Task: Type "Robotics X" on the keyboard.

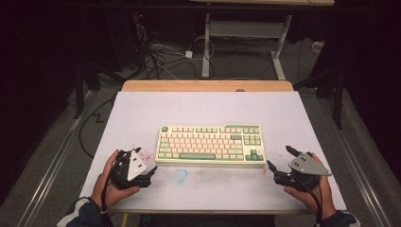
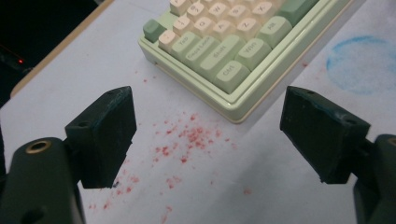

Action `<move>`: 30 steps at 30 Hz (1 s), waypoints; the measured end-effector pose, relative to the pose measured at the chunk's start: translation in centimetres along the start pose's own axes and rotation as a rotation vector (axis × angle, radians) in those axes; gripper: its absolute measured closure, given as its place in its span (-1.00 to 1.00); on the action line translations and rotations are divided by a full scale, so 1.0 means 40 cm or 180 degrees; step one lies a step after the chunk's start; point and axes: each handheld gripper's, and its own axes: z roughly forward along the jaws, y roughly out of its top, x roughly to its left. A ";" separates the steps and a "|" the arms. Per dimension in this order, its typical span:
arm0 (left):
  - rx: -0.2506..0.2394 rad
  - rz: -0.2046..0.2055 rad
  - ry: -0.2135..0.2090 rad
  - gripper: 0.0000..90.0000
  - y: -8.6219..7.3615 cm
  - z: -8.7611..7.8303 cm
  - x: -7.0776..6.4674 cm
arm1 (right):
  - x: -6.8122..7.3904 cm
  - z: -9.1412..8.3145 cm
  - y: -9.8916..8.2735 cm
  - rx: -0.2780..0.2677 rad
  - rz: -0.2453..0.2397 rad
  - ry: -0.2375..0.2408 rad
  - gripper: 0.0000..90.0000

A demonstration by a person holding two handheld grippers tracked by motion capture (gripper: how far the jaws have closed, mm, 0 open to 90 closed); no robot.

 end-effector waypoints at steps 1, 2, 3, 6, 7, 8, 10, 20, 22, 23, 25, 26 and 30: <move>0.0014 -0.0026 0.0009 -0.62 -0.005 0.000 0.001 | -0.002 0.001 -0.008 0.0015 0.0033 0.0004 -0.50; 0.0050 -0.0038 0.0011 -0.62 -0.010 0.001 0.001 | -0.003 0.001 -0.016 0.0038 0.0066 -0.0003 -0.50; 0.0070 -0.0038 0.0011 -0.62 -0.014 0.002 0.000 | -0.004 0.001 -0.025 0.0046 0.0080 -0.0012 -0.50; 0.0061 -0.0021 0.0019 -0.62 -0.016 0.004 -0.005 | -0.002 0.003 -0.046 0.0091 0.0126 0.0014 -0.51; 0.0060 -0.0024 0.0014 -0.62 -0.016 0.004 -0.006 | -0.003 0.004 -0.051 0.0104 0.0140 0.0040 -0.52; 0.0062 -0.0027 0.0019 -0.62 -0.016 0.005 -0.006 | -0.002 0.005 -0.053 0.0118 0.0175 0.0045 -0.54; 0.0046 -0.0033 0.0035 -0.62 -0.016 0.005 -0.005 | -0.001 0.005 -0.050 0.0128 0.0165 0.0027 -0.57; 0.0093 0.0001 -0.0003 -0.62 -0.023 0.004 -0.007 | 0.008 -0.002 -0.039 0.0073 0.0126 -0.0018 -0.62; 0.0087 -0.0003 -0.0008 -0.62 -0.024 0.003 -0.007 | 0.012 -0.005 -0.035 0.0057 0.0136 -0.0030 -0.62; 0.0085 -0.0012 -0.0010 -0.62 -0.023 0.003 -0.007 | 0.012 -0.006 -0.034 0.0041 0.0121 -0.0033 -0.62; 0.0089 -0.0013 -0.0004 -0.62 -0.023 0.005 -0.006 | 0.012 -0.006 -0.033 0.0038 0.0130 -0.0033 -0.62; 0.0093 -0.0018 -0.0005 -0.62 -0.023 0.006 -0.005 | 0.011 -0.006 -0.033 0.0042 0.0143 -0.0034 -0.62; 0.0148 -0.0003 -0.0009 -0.62 -0.025 0.011 -0.008 | 0.011 -0.004 -0.036 0.0066 0.0128 -0.0027 -0.62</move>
